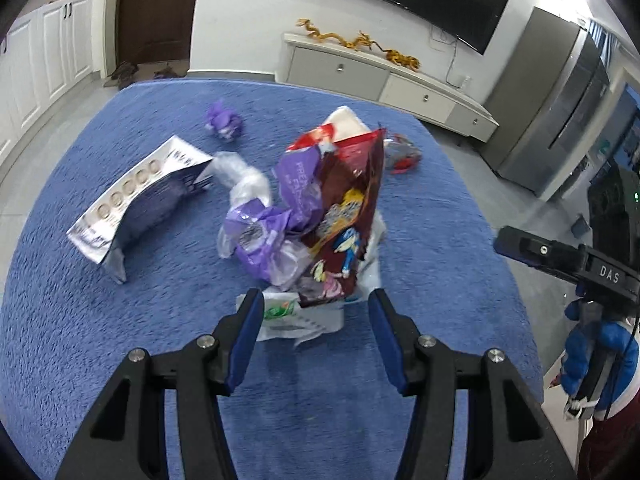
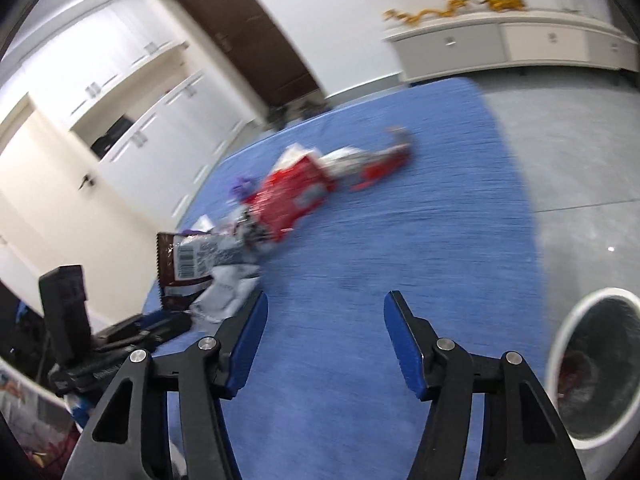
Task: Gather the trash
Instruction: 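Move both open grippers back to the trash on the rug, then grasp the white plastic wrapper with the right gripper and lift it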
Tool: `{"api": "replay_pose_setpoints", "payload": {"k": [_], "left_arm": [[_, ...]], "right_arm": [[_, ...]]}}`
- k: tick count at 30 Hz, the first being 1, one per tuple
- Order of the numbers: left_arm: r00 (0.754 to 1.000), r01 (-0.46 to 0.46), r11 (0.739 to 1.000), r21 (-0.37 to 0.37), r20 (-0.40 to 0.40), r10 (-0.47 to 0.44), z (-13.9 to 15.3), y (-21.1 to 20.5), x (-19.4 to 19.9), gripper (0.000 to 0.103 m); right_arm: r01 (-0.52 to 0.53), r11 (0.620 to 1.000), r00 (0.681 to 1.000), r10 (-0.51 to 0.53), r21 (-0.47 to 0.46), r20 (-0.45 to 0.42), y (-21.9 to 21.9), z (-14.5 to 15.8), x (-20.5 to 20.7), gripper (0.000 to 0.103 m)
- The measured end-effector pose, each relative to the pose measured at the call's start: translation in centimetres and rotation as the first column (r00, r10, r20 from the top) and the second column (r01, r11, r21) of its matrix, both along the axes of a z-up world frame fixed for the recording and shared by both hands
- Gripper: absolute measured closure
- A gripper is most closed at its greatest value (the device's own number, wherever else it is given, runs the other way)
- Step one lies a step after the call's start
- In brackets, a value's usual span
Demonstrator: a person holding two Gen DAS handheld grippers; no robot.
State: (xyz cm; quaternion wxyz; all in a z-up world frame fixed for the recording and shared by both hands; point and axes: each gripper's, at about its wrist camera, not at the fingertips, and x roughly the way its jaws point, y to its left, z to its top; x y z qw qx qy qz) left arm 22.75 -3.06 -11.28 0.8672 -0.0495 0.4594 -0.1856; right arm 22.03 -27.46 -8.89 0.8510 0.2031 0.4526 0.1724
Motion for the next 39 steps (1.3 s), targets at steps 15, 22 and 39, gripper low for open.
{"api": "replay_pose_setpoints", "payload": {"k": [15, 22, 39], "left_arm": [[0.998, -0.040, 0.998, -0.044, -0.042, 0.038, -2.3, 4.4, -0.4, 0.051], [0.998, -0.042, 0.998, -0.051, -0.048, 0.039, -3.0, 6.0, -1.8, 0.051], [0.997, 0.074, 0.996, -0.053, 0.023, -0.073, 0.1, 3.3, -4.8, 0.051]], "right_arm": [[-0.181, 0.980, 0.981, 0.186, 0.085, -0.060, 10.6, -3.2, 4.6, 0.043], [-0.194, 0.971, 0.974, 0.208, 0.142, -0.090, 12.6, -5.1, 5.8, 0.059], [-0.186, 0.974, 0.983, 0.183, 0.132, 0.028, 6.3, -2.1, 0.6, 0.084]]}}
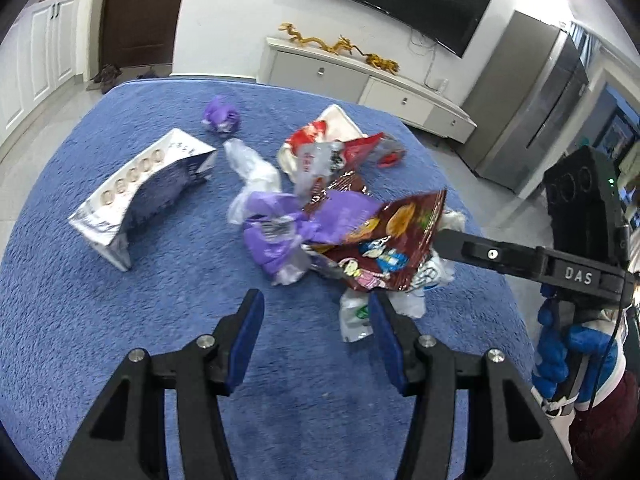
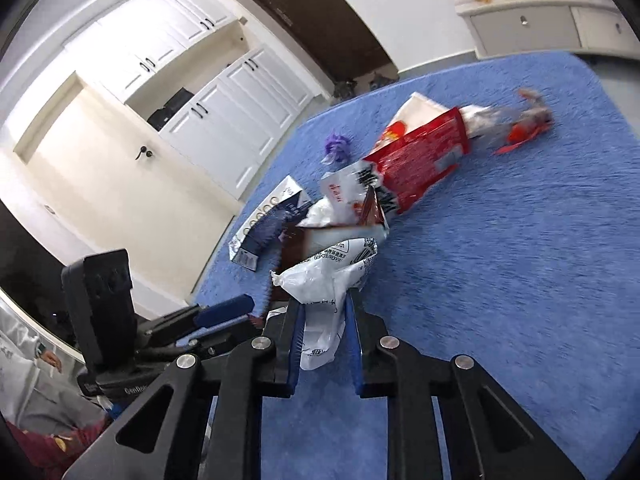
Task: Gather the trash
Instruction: 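Grasp the white plastic wrapper with the right gripper and lift it, then grasp the brown snack bag with the left gripper while the right holds the white wrapper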
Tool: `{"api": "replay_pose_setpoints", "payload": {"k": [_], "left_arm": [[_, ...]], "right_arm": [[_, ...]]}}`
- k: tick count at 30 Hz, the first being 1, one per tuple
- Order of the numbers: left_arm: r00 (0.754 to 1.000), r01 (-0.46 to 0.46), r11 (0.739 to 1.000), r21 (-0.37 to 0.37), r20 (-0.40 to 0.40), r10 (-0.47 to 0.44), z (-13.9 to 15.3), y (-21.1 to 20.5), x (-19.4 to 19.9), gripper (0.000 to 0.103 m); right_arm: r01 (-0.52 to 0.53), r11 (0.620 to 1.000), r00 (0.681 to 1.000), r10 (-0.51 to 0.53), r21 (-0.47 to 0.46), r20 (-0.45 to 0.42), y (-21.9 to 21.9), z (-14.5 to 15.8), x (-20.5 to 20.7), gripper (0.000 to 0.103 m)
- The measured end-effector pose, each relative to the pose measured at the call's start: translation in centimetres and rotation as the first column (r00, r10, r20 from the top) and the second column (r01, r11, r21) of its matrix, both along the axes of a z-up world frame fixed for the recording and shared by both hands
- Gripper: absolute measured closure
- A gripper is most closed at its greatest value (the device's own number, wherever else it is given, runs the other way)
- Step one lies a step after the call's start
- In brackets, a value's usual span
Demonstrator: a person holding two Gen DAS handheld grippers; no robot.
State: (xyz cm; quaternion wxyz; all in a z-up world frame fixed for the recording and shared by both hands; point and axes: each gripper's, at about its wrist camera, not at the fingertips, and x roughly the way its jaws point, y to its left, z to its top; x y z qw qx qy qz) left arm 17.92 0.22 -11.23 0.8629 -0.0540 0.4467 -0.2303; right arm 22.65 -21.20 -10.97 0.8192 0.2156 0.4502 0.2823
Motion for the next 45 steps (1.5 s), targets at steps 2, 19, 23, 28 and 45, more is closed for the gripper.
{"api": "replay_pose_setpoints", "payload": {"k": [2, 19, 23, 28, 45], "left_arm": [[1.000, 0.019, 1.000, 0.008, -0.010, -0.019, -0.1, -1.0, 0.0, 0.051], [0.974, 0.108, 0.989, -0.102, -0.187, -0.126, -2.5, -7.7, 0.3, 0.045], [0.983, 0.104, 0.994, -0.040, -0.149, -0.108, -1.8, -8.5, 0.7, 0.045], [0.991, 0.117, 0.987, 0.110, -0.082, -0.108, -1.5, -11.2, 0.9, 0.045], [0.961, -0.122, 0.970, -0.211, -0.269, 0.063, -2.5, -8.0, 7.0, 0.065]], "right_arm": [[0.019, 1.000, 1.000, -0.019, -0.007, 0.006, -1.2, 0.2, -0.7, 0.084], [0.201, 0.979, 0.979, -0.200, -0.032, 0.032, -12.1, 0.6, -8.3, 0.084], [0.244, 0.970, 0.969, -0.243, -0.015, 0.050, -13.8, 1.3, -10.1, 0.084], [0.291, 0.957, 0.955, -0.291, 0.006, 0.060, -15.6, 1.7, -11.6, 0.084], [0.360, 0.932, 0.930, -0.362, 0.048, 0.058, -18.4, 1.2, -13.9, 0.084]]}}
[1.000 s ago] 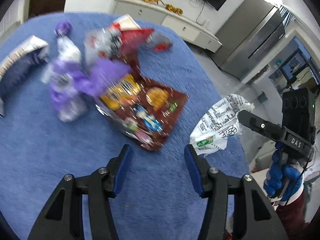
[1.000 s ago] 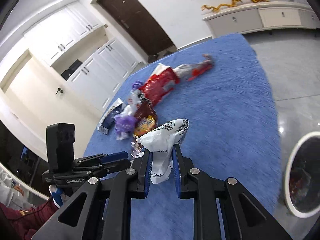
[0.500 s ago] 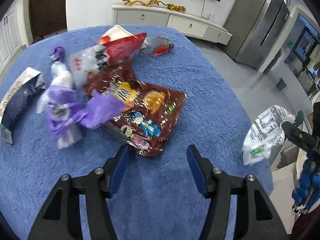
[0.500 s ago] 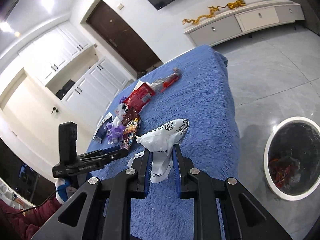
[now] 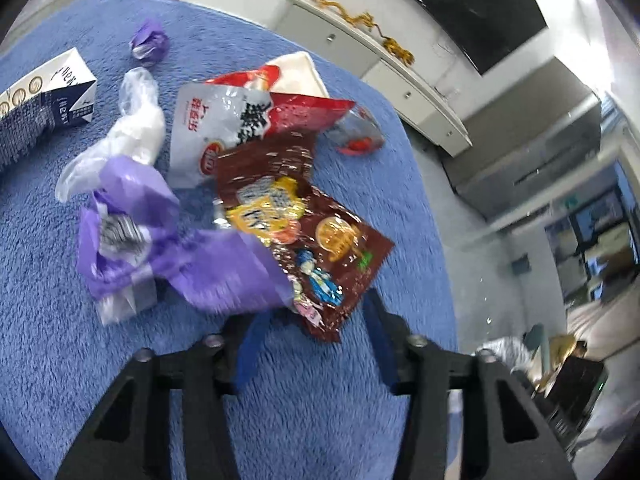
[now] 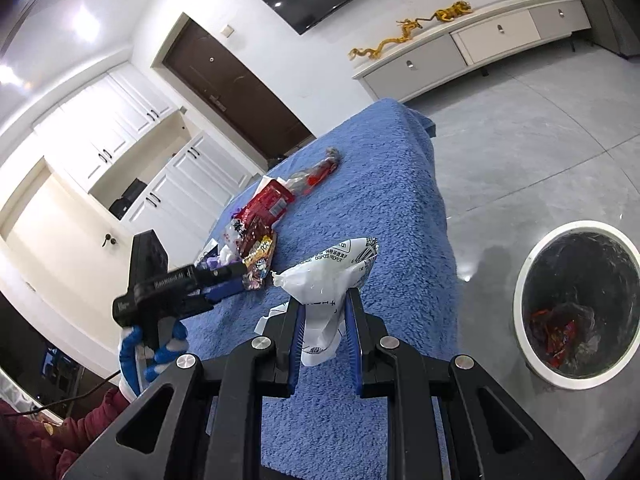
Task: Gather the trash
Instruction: 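Grasp the brown snack bag with the left gripper while the right holds the white wrapper, then carry both items to the bin and open both grippers to drop them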
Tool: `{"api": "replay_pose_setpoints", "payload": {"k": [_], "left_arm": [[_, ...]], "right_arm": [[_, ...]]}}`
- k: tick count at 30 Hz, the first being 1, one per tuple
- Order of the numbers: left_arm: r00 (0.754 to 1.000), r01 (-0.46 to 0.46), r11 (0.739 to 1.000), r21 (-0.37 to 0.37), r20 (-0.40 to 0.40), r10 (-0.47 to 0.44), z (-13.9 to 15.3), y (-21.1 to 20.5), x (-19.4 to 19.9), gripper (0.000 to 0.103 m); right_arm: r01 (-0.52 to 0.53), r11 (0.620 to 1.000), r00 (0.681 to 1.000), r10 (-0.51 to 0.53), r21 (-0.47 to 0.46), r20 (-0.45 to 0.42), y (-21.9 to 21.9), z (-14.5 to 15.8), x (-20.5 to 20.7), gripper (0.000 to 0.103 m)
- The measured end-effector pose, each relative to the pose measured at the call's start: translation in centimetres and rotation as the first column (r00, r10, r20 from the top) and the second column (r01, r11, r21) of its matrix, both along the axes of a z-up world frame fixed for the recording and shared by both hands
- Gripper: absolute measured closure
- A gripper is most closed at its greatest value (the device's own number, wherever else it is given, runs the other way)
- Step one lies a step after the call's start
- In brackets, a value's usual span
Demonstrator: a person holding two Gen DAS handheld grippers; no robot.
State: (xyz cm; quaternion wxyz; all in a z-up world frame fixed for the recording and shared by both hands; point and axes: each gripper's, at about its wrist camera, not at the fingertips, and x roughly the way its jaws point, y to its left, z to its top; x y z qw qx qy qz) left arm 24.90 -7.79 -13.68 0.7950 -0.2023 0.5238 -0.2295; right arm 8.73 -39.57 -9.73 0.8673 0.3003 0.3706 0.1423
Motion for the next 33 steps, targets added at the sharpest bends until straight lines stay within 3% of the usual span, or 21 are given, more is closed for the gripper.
{"api": "replay_pose_setpoints", "payload": {"k": [3, 5, 7, 10, 15, 24, 33], "left_arm": [[1.000, -0.020, 1.000, -0.002, -0.022, 0.020, -0.2, -0.2, 1.2, 0.067], [0.999, -0.027, 1.000, -0.008, -0.043, 0.026, -0.7, -0.6, 2.0, 0.077], [0.998, -0.023, 1.000, -0.002, -0.050, 0.023, -1.0, -1.2, 2.5, 0.093], [0.999, -0.009, 1.000, 0.018, -0.045, 0.010, -1.2, -2.2, 2.7, 0.101], [1.000, 0.005, 1.000, 0.025, 0.003, -0.005, -0.1, -2.7, 2.0, 0.103], [0.991, 0.052, 0.999, 0.002, 0.119, -0.052, 5.2, -2.7, -0.4, 0.103], [0.962, 0.223, 0.975, -0.011, 0.162, -0.218, 8.3, -11.4, -1.2, 0.103]], "right_arm": [[0.007, 1.000, 1.000, -0.007, 0.000, -0.004, -0.1, -0.1, -0.1, 0.084], [0.011, 1.000, 1.000, -0.011, -0.001, -0.004, -0.1, -0.1, -0.1, 0.084], [0.015, 1.000, 1.000, -0.015, -0.004, -0.002, -0.1, 0.0, -0.1, 0.084], [0.019, 1.000, 1.000, -0.019, -0.012, 0.001, -0.1, 0.2, -0.3, 0.084], [0.039, 0.999, 0.999, -0.039, -0.008, 0.009, -0.7, 0.3, -0.8, 0.084], [0.104, 0.994, 0.994, -0.104, 0.022, 0.043, -2.7, 0.3, -2.2, 0.084], [0.246, 0.969, 0.968, -0.246, -0.004, 0.056, -8.0, 0.1, -4.5, 0.084]]}}
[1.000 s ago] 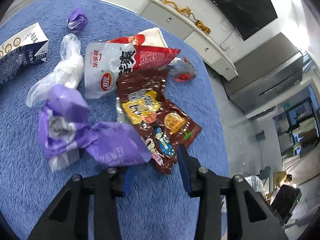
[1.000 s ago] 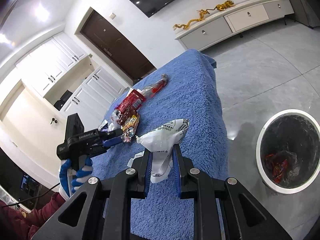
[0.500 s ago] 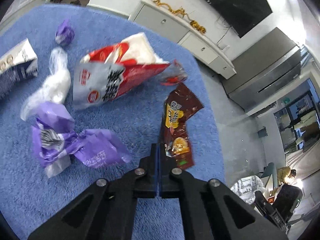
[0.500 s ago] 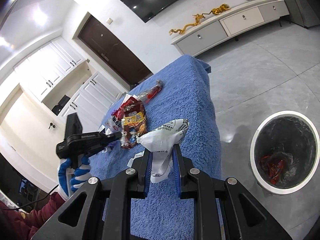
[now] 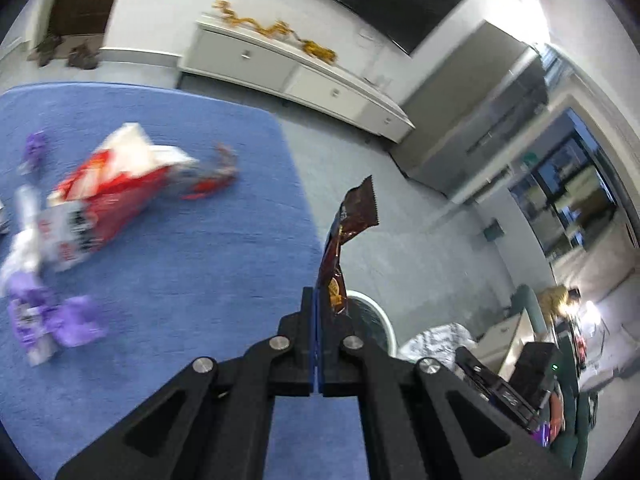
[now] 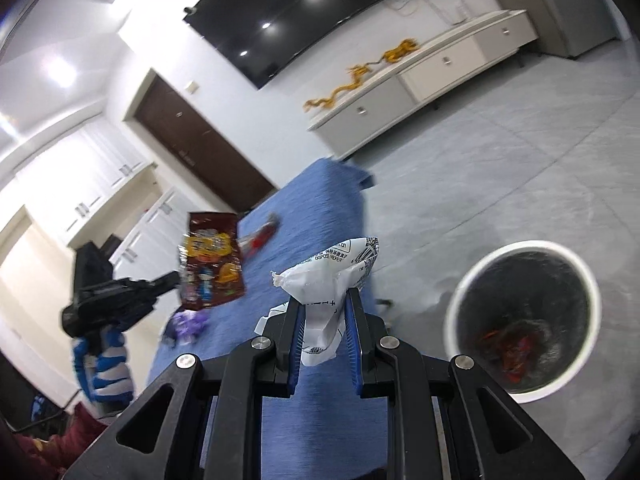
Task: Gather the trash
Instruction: 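Carry both items to the bin and open both grippers to drop them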
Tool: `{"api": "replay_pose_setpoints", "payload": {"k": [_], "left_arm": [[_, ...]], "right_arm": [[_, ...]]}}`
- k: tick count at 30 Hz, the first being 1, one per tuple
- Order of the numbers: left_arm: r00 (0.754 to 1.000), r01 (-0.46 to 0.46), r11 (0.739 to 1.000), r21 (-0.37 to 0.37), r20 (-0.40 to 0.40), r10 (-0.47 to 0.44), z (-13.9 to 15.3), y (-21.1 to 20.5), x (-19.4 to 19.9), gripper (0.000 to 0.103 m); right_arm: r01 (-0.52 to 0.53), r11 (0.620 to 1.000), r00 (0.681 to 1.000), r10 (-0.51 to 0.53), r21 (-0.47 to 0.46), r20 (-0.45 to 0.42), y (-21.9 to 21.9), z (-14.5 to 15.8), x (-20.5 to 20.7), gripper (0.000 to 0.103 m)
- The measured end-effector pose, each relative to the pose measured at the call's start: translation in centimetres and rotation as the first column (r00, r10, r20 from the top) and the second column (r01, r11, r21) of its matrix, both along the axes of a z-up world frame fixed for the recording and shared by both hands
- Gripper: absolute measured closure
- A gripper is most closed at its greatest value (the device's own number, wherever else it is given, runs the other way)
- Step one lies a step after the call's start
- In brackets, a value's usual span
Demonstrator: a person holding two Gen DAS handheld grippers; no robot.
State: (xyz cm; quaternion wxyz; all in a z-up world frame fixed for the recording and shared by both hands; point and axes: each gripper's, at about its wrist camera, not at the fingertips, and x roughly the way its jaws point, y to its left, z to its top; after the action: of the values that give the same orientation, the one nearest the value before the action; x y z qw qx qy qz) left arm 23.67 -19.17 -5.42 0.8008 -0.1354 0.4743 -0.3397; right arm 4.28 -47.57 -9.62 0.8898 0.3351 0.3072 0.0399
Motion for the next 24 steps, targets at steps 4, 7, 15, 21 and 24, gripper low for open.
{"api": "replay_pose_setpoints", "payload": {"k": [4, 7, 15, 21, 24], "left_arm": [[0.995, 0.100, 0.994, 0.042, 0.009, -0.101, 0.1, -6.3, -1.0, 0.103], [0.986, 0.164, 0.984, 0.074, -0.013, -0.164, -0.9, -10.9, -1.4, 0.103], [0.960, 0.280, 0.944, 0.176, -0.039, -0.278, -5.4, -20.9, -2.8, 0.103], [0.941, 0.339, 0.910, 0.237, -0.096, -0.325, -9.4, -25.9, -2.9, 0.100], [0.935, 0.354, 0.903, 0.245, -0.097, -0.341, -9.9, -26.3, -3.5, 0.100]], "right_arm": [[0.085, 0.996, 0.996, -0.085, -0.024, -0.033, -2.7, -1.2, -1.0, 0.084], [0.150, 0.988, 0.986, -0.153, -0.039, -0.068, -4.9, -2.6, -1.6, 0.083], [0.263, 0.959, 0.946, -0.277, -0.103, -0.169, -9.0, -6.2, -0.7, 0.081], [0.285, 0.952, 0.930, -0.303, -0.112, -0.210, -10.0, -8.7, 0.0, 0.068], [0.281, 0.952, 0.927, -0.302, -0.121, -0.224, -10.0, -9.3, 0.4, 0.059]]}}
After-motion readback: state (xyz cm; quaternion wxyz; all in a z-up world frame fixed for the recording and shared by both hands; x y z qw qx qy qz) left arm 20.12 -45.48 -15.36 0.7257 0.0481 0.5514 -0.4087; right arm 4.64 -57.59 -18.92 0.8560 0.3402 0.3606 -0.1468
